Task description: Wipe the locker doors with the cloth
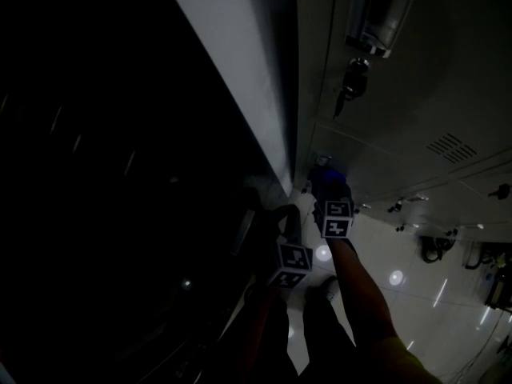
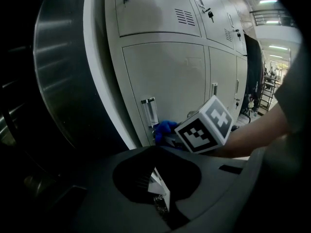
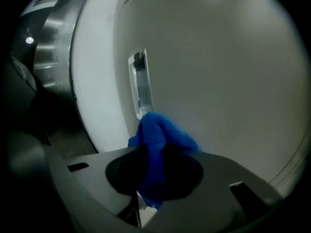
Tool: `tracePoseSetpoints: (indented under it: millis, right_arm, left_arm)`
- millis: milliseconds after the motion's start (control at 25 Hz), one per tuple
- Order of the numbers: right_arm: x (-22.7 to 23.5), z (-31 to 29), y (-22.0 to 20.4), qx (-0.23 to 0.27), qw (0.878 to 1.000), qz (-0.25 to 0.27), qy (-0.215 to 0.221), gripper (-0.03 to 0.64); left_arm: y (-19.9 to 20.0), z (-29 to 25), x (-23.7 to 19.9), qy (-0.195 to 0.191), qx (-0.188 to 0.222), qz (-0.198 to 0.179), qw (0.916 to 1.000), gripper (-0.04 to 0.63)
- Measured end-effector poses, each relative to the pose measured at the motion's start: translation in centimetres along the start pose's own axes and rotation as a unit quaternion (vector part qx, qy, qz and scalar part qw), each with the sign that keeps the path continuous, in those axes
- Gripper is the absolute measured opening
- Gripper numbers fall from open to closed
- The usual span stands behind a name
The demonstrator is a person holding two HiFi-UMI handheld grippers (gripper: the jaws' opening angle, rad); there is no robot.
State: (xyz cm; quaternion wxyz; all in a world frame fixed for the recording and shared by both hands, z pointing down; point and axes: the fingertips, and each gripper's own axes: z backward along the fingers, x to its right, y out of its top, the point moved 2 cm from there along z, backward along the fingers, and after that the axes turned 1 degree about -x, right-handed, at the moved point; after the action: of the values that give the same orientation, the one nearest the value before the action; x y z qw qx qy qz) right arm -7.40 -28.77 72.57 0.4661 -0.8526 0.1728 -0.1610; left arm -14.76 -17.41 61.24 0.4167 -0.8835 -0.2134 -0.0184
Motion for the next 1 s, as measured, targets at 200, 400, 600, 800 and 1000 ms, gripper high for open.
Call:
tracePoseSetpoints:
  millis: [200,400,600,800,1000]
  right_arm:
    - [-0.8,-3.0,-3.1,0.016,0.999,-0.045,0.016,0.067]
    - [-0.6,-3.3,-3.9,0.034,0.997,-0.058,0.044,0.071]
    - [0.0,7.2,0.2,0.056,0.998,-0.040,0.012,0.071]
    - [1.3,19.8,8.0,0.112,0.994,0.011,0.004,0.071]
    - [2.3,13.3,-11.0,0.153,0.986,0.027,0.061,0.071]
  left_arm:
    - [-0.5,-0.7,0.1,-0.006,-0.001,-0.002,1.0000,0.005]
    - [-1.9,-1.6,0.5,-0.014,-0.007,-0.002,0.9999,0.005]
    - [-0.7,1.3,0.1,-0.009,-0.009,-0.008,0.9999,0.005]
    - [2.1,6.6,0.7,0.004,-0.004,0.023,0.9997,0.005]
    - [-17.1,-8.1,8.8,0.024,0.033,0.033,0.9986,0.005]
